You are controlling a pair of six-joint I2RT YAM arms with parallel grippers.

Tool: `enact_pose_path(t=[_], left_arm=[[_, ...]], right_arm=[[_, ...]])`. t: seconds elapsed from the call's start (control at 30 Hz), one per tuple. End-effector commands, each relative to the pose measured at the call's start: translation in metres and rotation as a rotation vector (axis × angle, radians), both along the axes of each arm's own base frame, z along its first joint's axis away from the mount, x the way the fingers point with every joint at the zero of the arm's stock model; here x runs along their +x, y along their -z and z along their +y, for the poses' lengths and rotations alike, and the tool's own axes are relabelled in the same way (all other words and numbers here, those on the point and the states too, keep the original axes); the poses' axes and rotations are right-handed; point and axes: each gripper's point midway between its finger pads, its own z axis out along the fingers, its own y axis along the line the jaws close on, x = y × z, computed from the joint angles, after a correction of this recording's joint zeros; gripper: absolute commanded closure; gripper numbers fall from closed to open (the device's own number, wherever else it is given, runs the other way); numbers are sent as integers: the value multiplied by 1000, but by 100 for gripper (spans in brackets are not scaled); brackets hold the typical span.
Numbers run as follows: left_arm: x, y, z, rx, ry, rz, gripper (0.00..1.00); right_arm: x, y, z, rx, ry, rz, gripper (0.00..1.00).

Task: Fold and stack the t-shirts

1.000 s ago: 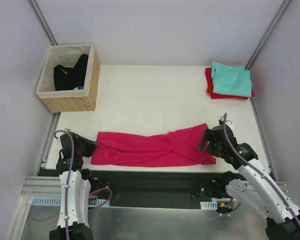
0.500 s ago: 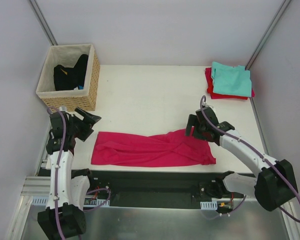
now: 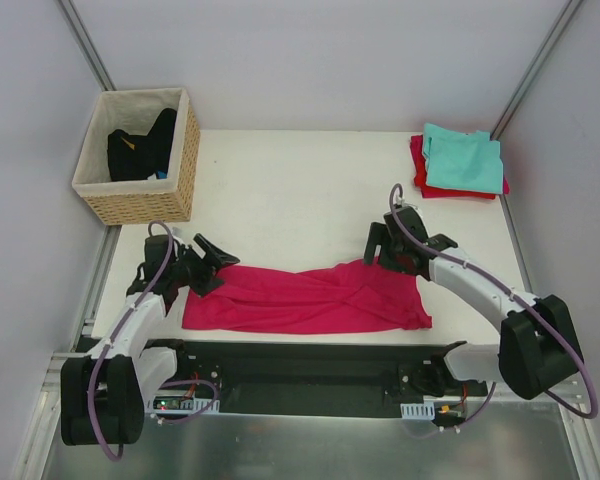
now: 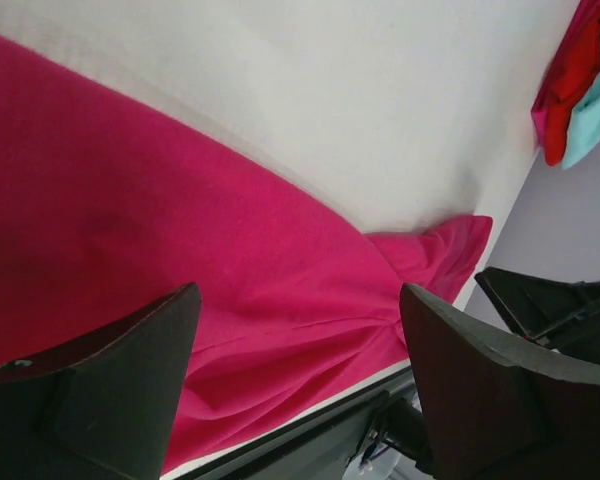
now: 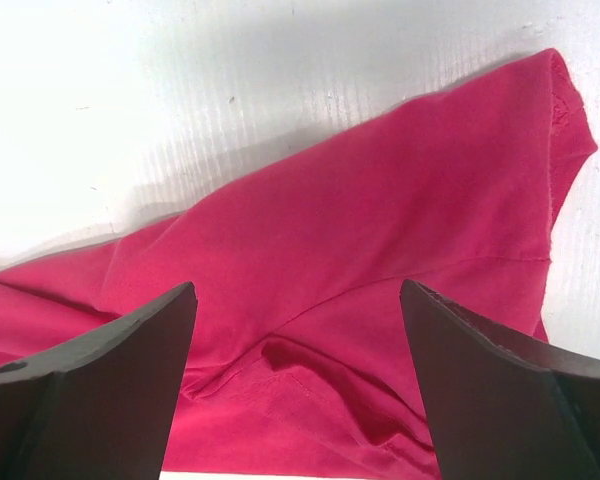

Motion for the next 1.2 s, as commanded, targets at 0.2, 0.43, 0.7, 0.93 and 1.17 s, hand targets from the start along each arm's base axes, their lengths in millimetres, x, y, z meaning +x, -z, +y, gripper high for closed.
enact_pose_path(t=[0.2, 0.43, 0.7, 0.93, 1.17], left_arm=[[18, -21, -19, -61, 92, -149, 20], [5, 4, -20, -62, 96, -84, 20], [-7, 30, -13, -18, 72, -10, 21], [-2, 41, 2, 60, 13, 30, 22], [13, 36, 19, 85, -49, 19, 22]], right_arm=[[10, 2, 8, 6, -19, -16, 13], [9, 10, 7, -3, -19, 4, 14], [8, 30, -1, -12, 13, 54, 13], [17, 54, -18, 8, 79, 107, 14], [22, 63, -38, 6, 144, 132, 14]])
